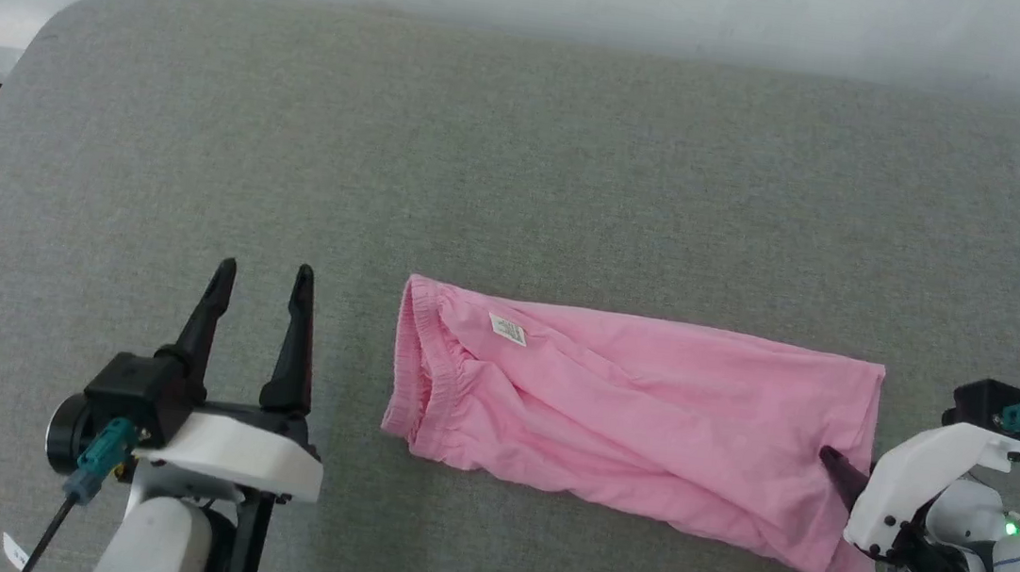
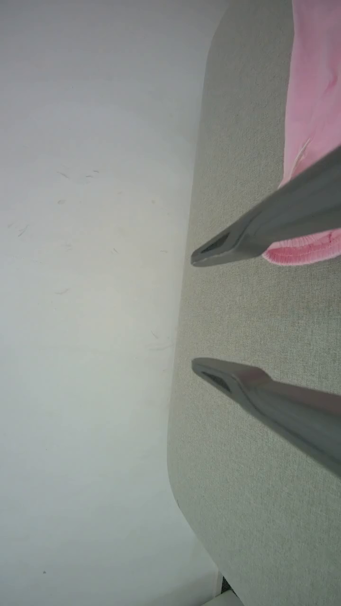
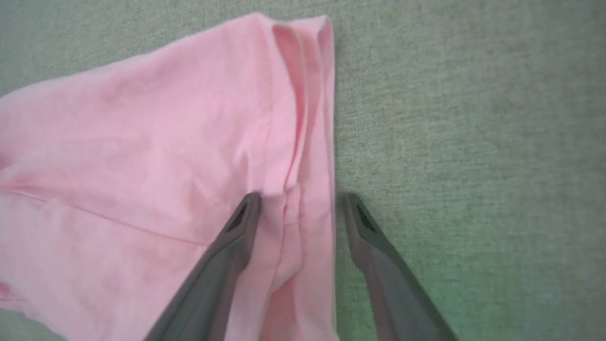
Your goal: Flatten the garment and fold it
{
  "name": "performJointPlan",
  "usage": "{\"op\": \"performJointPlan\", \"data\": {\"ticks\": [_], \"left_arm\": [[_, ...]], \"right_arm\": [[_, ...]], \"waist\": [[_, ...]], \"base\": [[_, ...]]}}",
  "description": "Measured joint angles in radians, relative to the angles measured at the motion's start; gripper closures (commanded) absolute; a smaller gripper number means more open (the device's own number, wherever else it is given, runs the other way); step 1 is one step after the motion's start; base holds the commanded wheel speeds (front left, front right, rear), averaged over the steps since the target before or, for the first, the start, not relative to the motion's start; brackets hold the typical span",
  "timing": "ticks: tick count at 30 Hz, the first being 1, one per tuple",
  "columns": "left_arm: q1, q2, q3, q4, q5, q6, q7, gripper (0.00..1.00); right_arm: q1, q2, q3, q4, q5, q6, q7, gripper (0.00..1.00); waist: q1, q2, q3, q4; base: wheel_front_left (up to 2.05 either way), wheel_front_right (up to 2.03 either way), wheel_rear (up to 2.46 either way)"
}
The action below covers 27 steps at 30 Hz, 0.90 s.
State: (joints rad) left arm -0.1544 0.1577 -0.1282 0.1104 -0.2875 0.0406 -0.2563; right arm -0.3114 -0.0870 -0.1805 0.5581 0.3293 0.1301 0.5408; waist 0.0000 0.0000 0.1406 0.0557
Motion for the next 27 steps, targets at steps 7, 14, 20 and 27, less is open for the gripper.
{"op": "performJointPlan", "data": {"ticks": [7, 14, 20, 27], "left_arm": [[0.014, -0.033, 0.051, 0.017, 0.036, -0.038, 0.000, 0.00], [0.015, -0.057, 0.075, 0.035, 0.061, -0.063, 0.000, 0.00], [0.015, -0.071, 0.082, 0.057, 0.072, -0.084, 0.000, 0.00], [0.015, -0.086, 0.084, 0.075, 0.084, -0.094, 0.000, 0.00]], "right_arm": [[0.021, 0.021, 0.018, -0.051, 0.002, 0.001, 0.024, 1.00], [0.044, 0.045, -0.077, -0.132, -0.147, 0.003, 0.012, 1.00], [0.053, 0.037, -0.239, -0.224, -0.377, 0.003, 0.031, 1.00], [0.096, 0.032, -0.276, -0.337, -0.478, 0.003, 0.108, 1.00]], "waist": [[0.0001, 0.0000, -0.006, -0.006], [0.0000, 0.0000, -0.008, -0.010], [0.0001, 0.0000, -0.014, -0.001], [0.0000, 0.0000, -0.030, 0.013]], "base": [[0.00, 0.00, 0.00], [0.00, 0.00, 0.00], [0.00, 0.00, 0.00], [0.00, 0.00, 0.00]]}}
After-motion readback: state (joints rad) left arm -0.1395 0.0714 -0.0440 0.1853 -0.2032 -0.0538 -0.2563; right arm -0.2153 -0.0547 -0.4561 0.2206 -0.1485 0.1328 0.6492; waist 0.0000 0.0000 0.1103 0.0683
